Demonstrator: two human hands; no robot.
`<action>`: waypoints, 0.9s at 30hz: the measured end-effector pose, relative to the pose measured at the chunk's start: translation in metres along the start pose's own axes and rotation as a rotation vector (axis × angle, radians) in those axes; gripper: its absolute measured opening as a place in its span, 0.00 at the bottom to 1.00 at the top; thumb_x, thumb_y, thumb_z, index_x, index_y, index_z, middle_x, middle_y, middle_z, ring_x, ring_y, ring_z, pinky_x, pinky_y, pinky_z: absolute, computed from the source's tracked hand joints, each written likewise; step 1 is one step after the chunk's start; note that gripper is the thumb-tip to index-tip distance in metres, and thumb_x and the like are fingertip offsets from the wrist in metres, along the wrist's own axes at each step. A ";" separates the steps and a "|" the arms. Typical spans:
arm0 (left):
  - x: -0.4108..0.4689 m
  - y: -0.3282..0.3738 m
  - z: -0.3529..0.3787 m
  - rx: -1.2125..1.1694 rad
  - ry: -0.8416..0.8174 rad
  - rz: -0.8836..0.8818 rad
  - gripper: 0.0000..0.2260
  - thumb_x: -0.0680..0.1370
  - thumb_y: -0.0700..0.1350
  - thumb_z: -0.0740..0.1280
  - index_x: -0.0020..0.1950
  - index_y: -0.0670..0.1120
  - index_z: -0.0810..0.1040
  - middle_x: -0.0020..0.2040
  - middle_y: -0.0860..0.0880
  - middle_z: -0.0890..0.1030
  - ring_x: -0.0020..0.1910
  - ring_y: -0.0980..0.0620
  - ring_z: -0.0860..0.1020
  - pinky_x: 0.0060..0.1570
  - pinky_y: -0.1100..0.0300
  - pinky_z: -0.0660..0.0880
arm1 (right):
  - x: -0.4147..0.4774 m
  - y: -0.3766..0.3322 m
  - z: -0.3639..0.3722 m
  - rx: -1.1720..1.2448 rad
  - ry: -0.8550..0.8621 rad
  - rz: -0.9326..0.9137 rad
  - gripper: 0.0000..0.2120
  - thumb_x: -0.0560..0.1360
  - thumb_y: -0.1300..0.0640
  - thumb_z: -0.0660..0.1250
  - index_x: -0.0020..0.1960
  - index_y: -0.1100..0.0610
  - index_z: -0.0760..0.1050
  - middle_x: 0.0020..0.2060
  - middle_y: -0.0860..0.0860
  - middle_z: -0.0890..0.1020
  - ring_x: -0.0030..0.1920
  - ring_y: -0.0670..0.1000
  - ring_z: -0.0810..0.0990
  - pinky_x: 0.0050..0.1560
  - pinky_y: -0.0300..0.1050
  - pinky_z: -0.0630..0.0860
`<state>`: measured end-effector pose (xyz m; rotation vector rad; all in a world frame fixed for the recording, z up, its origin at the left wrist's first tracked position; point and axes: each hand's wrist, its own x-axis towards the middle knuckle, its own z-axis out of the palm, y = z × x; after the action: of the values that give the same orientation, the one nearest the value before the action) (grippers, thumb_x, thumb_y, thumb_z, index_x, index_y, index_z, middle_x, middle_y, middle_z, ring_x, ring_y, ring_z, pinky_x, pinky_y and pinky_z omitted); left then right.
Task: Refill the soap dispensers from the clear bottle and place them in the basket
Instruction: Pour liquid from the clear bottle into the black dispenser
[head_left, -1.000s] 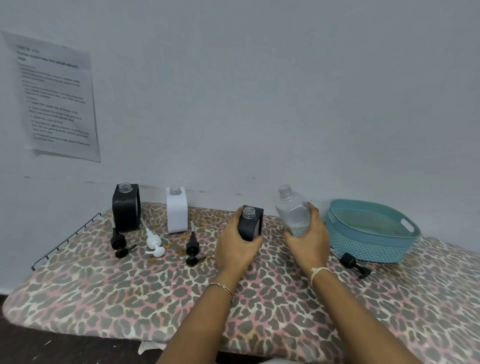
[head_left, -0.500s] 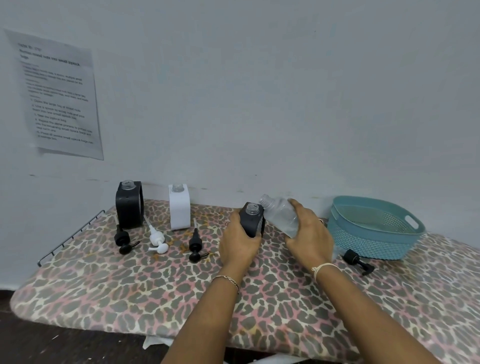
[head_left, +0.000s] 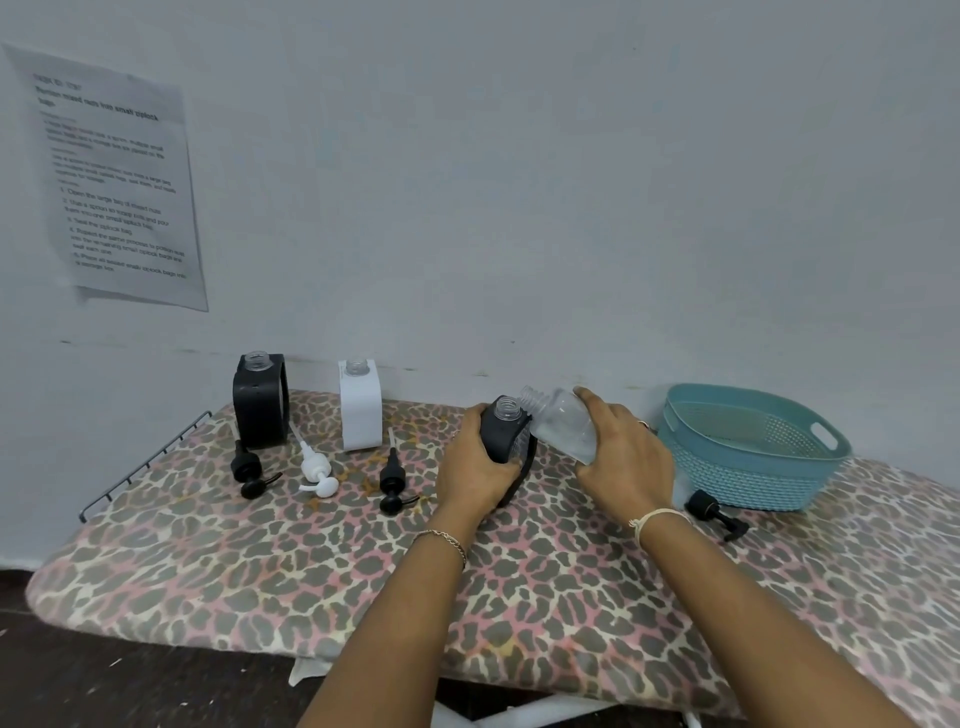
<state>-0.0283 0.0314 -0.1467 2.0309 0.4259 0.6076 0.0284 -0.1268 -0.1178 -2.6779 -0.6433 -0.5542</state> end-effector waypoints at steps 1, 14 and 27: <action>0.000 0.001 0.000 -0.005 -0.001 0.000 0.29 0.70 0.47 0.74 0.67 0.54 0.66 0.54 0.54 0.75 0.52 0.50 0.77 0.53 0.53 0.77 | 0.000 0.000 -0.001 0.001 -0.004 0.002 0.38 0.68 0.60 0.67 0.74 0.44 0.58 0.56 0.49 0.77 0.51 0.54 0.78 0.43 0.47 0.76; 0.003 0.000 -0.004 0.013 -0.053 -0.003 0.31 0.69 0.43 0.74 0.67 0.54 0.65 0.55 0.52 0.75 0.52 0.48 0.77 0.53 0.52 0.78 | 0.004 -0.001 -0.013 -0.064 -0.025 -0.037 0.39 0.68 0.60 0.67 0.75 0.44 0.58 0.56 0.50 0.77 0.52 0.55 0.78 0.44 0.47 0.75; 0.004 0.001 -0.006 -0.003 -0.070 -0.002 0.32 0.68 0.40 0.74 0.68 0.54 0.65 0.54 0.53 0.75 0.52 0.50 0.76 0.52 0.56 0.77 | 0.007 -0.004 -0.022 -0.113 -0.003 -0.081 0.39 0.68 0.63 0.65 0.76 0.46 0.58 0.55 0.51 0.78 0.49 0.55 0.77 0.42 0.46 0.71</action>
<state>-0.0286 0.0370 -0.1426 2.0424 0.3854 0.5337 0.0259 -0.1301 -0.0949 -2.7675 -0.7445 -0.6254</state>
